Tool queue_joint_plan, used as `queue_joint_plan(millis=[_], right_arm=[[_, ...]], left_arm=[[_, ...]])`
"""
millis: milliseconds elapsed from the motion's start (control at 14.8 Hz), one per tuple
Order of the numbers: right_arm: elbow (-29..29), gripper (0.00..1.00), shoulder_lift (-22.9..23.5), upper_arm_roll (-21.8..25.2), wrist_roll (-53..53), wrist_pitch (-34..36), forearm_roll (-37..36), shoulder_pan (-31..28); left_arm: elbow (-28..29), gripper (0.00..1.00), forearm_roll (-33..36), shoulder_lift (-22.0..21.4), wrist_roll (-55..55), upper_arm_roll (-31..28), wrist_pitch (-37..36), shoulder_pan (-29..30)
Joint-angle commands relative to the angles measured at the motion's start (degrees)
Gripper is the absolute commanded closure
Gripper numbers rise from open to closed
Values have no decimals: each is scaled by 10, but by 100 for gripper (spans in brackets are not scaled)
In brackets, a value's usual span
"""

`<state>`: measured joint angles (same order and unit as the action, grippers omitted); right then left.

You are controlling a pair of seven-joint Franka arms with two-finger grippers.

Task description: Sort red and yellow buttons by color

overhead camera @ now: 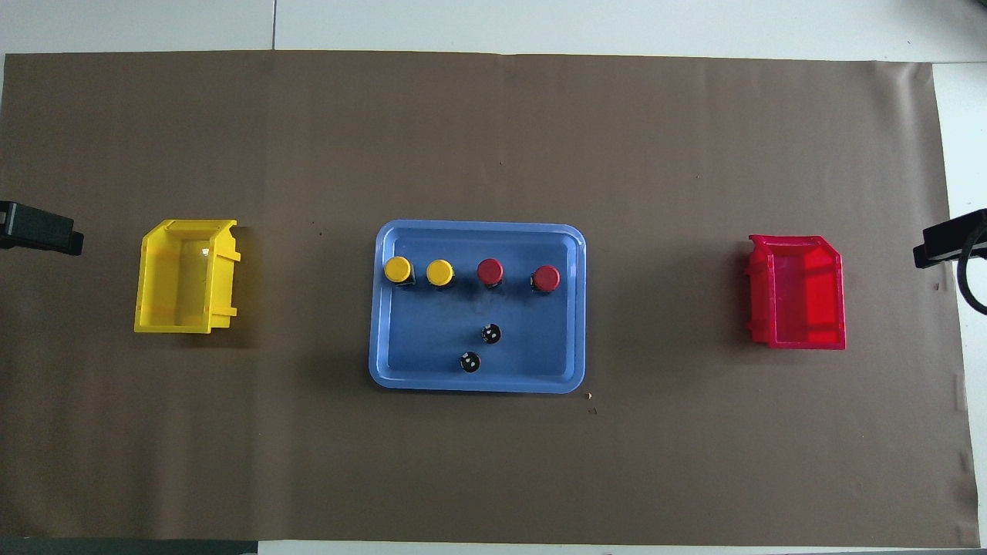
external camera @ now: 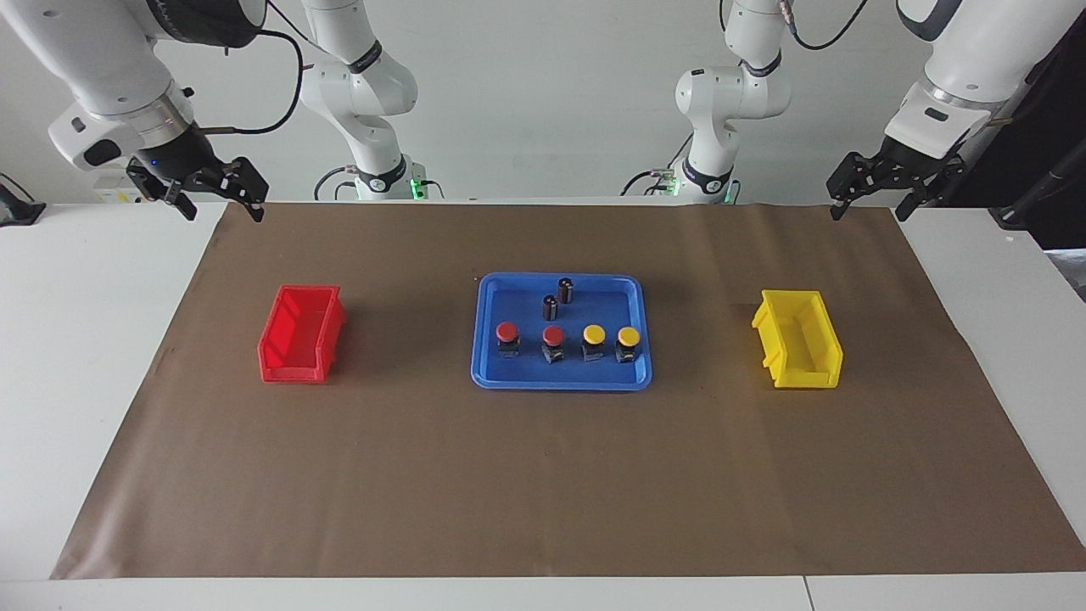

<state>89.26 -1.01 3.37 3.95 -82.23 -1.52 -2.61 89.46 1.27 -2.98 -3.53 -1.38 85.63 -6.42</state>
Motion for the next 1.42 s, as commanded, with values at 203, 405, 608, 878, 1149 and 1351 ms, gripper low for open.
queue_joint_plan(millis=[203,405,608,878,1149,1351], right_arm=[[7,0,-7,-1,11,0,0,-2],[16,0,-9,-2,11,1,0,0],[22,0,-12,-3,11,-6,5,1],[-16,0,10,-47,0,-9,1,3],[-19,0,72,-207,-203,-84,-5,2],[4,0,143,-241,-365,-203,-36,85]], left_arm=[[11,0,-1,-11,5,1,-12,6],[11,0,0,-12,5,1,-12,7],[11,0,0,-11,5,1,-12,6],[11,0,0,-12,5,1,-12,7],[11,0,0,-12,5,1,-12,7],[11,0,0,-11,5,1,-12,7]])
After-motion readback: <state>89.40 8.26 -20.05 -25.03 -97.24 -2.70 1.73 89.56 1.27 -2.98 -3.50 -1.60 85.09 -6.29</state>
